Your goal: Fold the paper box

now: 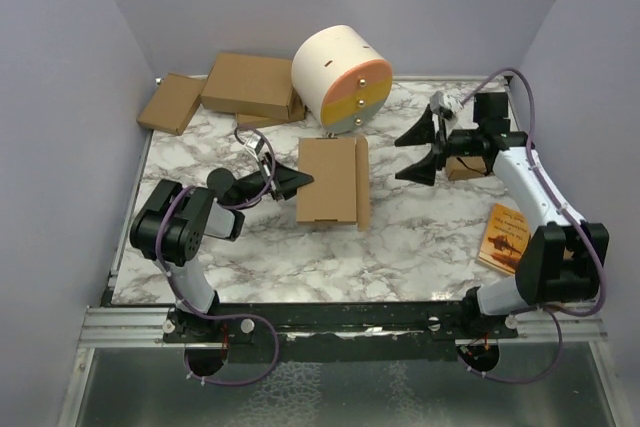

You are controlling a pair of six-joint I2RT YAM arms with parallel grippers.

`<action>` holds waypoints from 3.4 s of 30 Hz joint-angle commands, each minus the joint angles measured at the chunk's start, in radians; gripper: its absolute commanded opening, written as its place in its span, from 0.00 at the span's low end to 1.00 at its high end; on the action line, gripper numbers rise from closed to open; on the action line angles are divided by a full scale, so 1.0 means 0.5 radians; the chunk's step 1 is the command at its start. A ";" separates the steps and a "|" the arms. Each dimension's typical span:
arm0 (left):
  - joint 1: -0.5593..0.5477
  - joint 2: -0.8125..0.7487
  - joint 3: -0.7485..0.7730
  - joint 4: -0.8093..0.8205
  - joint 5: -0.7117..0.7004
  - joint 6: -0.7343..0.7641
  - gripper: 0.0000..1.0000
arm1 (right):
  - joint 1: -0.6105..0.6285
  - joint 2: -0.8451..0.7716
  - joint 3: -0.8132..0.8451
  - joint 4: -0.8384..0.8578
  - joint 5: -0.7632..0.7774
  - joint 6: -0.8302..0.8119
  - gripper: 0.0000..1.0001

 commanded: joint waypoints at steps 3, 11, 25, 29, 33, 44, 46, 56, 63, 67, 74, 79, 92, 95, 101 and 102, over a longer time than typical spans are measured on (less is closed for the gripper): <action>0.070 -0.142 0.091 0.484 0.069 -0.349 0.05 | 0.033 -0.202 -0.020 -1.717 -0.413 -3.032 1.00; 0.078 -0.259 0.072 0.363 0.028 -0.504 0.06 | 0.130 -0.370 -0.130 -1.626 -0.389 -3.380 0.86; 0.077 -0.547 -0.009 -0.260 -0.065 -0.263 0.05 | 0.596 -0.729 -0.428 -0.603 -0.099 -2.475 0.52; 0.075 -0.558 -0.009 -0.259 -0.067 -0.270 0.05 | 0.673 -0.722 -0.447 -0.560 -0.051 -2.424 0.47; 0.076 -0.558 -0.012 -0.251 -0.067 -0.276 0.05 | 0.797 -0.694 -0.466 -0.481 0.043 -2.325 0.40; 0.078 -0.498 -0.020 -0.121 -0.045 -0.330 0.06 | 0.862 -0.673 -0.457 -0.343 0.192 -2.099 0.23; 0.077 -0.486 -0.018 -0.094 -0.040 -0.344 0.06 | 0.862 -0.675 -0.450 -0.328 0.211 -2.064 0.22; 0.076 -0.474 -0.014 -0.078 -0.034 -0.336 0.05 | 0.862 -0.684 -0.427 -0.288 0.167 -1.906 0.12; 0.077 -0.476 0.006 0.033 -0.014 -0.313 0.05 | 0.861 -0.680 -0.432 -0.065 0.195 -1.495 0.04; 0.076 -0.478 0.023 0.095 0.027 -0.305 0.05 | 0.862 -0.673 -0.427 0.039 0.223 -1.314 0.03; 0.077 -0.491 0.075 0.134 0.120 -0.224 0.05 | 0.862 -0.661 -0.427 0.144 0.281 -1.100 0.01; 0.076 -0.514 0.115 0.123 0.173 -0.162 0.05 | 0.862 -0.652 -0.428 0.213 0.359 -0.966 0.01; 0.075 -0.593 0.183 -0.077 0.239 -0.001 0.05 | 0.864 -0.633 -0.411 0.332 0.461 -0.718 0.01; 0.077 -0.603 0.193 -0.089 0.240 0.006 0.05 | 0.868 -0.622 -0.407 0.355 0.479 -0.666 0.01; 0.075 -0.607 0.201 -0.084 0.239 0.004 0.05 | 0.868 -0.610 -0.401 0.392 0.521 -0.580 0.01; 0.076 -0.606 0.205 -0.084 0.232 0.002 0.05 | 0.871 -0.611 -0.399 0.390 0.524 -0.578 0.01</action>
